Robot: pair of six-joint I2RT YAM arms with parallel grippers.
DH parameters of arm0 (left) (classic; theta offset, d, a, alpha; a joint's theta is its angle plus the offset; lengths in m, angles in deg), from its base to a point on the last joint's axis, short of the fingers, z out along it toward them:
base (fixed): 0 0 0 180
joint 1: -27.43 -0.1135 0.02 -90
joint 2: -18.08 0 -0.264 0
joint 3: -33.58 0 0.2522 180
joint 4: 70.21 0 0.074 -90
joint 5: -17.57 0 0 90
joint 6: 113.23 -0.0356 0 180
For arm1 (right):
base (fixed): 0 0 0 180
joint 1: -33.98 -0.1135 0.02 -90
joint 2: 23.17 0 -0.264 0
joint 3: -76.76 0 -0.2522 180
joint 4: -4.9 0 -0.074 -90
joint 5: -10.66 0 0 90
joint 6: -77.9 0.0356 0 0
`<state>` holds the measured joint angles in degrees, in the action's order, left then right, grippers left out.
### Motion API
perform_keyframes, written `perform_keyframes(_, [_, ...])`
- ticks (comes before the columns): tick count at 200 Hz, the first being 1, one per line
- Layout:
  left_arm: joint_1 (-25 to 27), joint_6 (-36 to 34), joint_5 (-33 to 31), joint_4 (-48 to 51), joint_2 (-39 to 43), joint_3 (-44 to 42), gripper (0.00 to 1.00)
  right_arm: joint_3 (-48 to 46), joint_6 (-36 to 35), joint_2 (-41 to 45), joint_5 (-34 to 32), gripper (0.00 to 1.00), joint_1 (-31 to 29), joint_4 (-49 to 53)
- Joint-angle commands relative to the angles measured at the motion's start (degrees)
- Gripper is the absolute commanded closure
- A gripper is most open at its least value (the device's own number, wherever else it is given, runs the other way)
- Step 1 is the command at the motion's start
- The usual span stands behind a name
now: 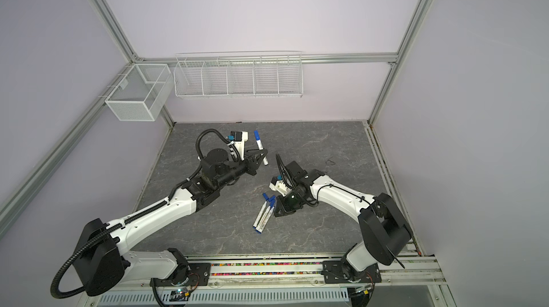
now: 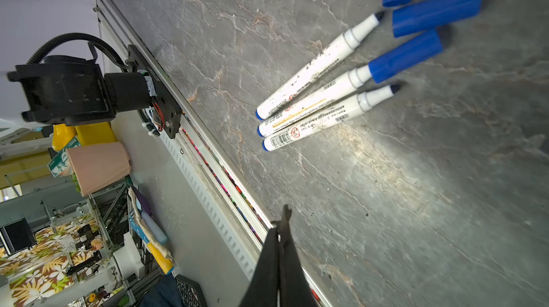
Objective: Insert the pens into the pen caps
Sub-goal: 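Open the right gripper and draw it back from the capped marker, then grasp the capped marker with the right gripper while the left gripper opens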
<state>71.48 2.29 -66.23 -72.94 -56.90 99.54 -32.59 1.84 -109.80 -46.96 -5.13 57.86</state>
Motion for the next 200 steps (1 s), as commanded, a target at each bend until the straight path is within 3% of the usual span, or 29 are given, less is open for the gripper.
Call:
perform_keyframes(1, [0.1,1.8,2.0,-1.2,-0.6,-3.5,1.0,-0.2,0.2,5.2,0.5,0.93,2.4,-1.5])
perform_keyframes(35, [0.2,4.1,5.9,-1.8,-0.1,-9.7,1.0,-0.5,1.4,13.1,-0.6,0.88,4.6,-7.4])
perform_keyframes(69, [1.2,4.0,8.9,-1.6,0.2,-14.1,1.0,0.9,3.5,15.9,-2.7,0.6,4.7,-12.0])
perform_keyframes(87, [2.0,3.3,10.2,-0.8,0.1,-14.8,1.0,1.6,5.3,15.4,-3.5,0.54,4.6,-15.0])
perform_keyframes(200, [4.3,1.7,11.3,0.7,0.4,-15.1,1.0,6.1,8.7,6.4,-4.3,0.56,3.0,-22.1])
